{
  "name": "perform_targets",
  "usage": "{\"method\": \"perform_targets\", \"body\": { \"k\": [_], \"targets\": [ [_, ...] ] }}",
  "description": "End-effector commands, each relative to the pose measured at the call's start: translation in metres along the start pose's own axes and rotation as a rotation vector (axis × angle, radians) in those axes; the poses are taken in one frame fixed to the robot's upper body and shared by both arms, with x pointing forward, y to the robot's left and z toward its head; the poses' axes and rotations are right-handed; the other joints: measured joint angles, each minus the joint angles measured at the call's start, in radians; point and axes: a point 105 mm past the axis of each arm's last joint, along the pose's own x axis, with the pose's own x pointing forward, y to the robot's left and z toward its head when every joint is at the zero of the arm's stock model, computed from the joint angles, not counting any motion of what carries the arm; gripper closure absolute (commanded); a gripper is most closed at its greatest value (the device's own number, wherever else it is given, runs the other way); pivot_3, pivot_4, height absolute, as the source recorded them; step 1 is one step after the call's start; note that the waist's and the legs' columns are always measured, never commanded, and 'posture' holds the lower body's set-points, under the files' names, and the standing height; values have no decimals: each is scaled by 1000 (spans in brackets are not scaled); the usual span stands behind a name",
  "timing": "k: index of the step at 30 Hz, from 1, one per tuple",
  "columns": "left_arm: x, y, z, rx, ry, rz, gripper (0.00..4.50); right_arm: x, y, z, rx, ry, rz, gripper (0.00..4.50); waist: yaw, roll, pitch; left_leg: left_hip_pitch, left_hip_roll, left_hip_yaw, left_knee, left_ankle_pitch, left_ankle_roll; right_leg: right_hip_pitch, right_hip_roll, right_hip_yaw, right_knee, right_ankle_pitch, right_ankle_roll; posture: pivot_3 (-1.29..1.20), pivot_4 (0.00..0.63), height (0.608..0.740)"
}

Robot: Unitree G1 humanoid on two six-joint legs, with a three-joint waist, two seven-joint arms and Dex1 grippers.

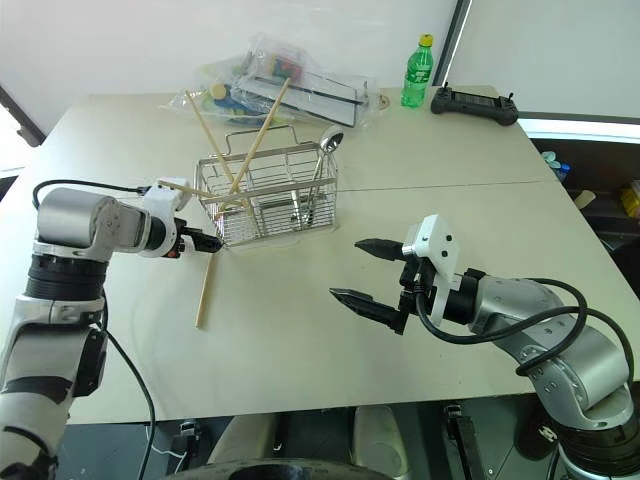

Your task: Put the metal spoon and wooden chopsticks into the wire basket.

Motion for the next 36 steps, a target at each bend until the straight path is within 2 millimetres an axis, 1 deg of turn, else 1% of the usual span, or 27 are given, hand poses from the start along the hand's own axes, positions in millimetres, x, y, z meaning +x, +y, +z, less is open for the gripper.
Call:
{"method": "perform_targets", "body": {
  "k": [1,11,13,14,16,21,29,33,36],
  "targets": [
    [3,0,-7,24,32,24,22,2,7,11,-39,-45,15,25,0,0,0,0,0,0,0,0,0,0,0,0,0,0,0,0,150,738],
    [11,-12,-17,81,95,15,22,4,7,14,-36,-73,-10,25,0,4,-2,0,0,0,0,0,0,0,0,0,0,0,0,0,150,738],
    [12,-12,-16,84,96,16,556,4,7,14,-35,-78,-15,25,0,5,-3,0,0,0,0,0,0,1,0,0,0,0,0,0,150,738],
    [12,-12,-16,82,97,15,926,4,7,14,-34,-79,-17,25,0,5,-3,1,0,0,0,0,0,1,0,0,0,0,0,0,150,738],
    [12,-12,-14,76,95,14,1867,4,6,14,-34,-80,-21,25,0,5,-3,1,0,0,0,0,0,1,0,0,0,0,0,0,150,738],
    [12,-8,-13,53,96,22,4436,3,5,15,-37,-81,-28,25,0,6,-4,2,0,0,0,0,0,1,0,0,0,-2,0,0,150,738],
    [10,1,-17,8,106,40,4479,3,4,15,-36,-87,-35,25,0,7,-4,2,0,0,0,0,0,1,0,0,0,-1,0,0,150,738],
    [8,10,-19,-50,99,58,4479,3,1,16,-40,-85,-35,25,-4,7,-4,2,0,0,0,0,0,1,0,0,0,-1,1,0,150,738],
    [5,23,-19,-121,79,84,4479,2,-3,19,-45,-84,-34,25,-5,7,-4,2,1,0,0,0,0,1,0,0,0,-1,1,0,150,738]
  ]
}}
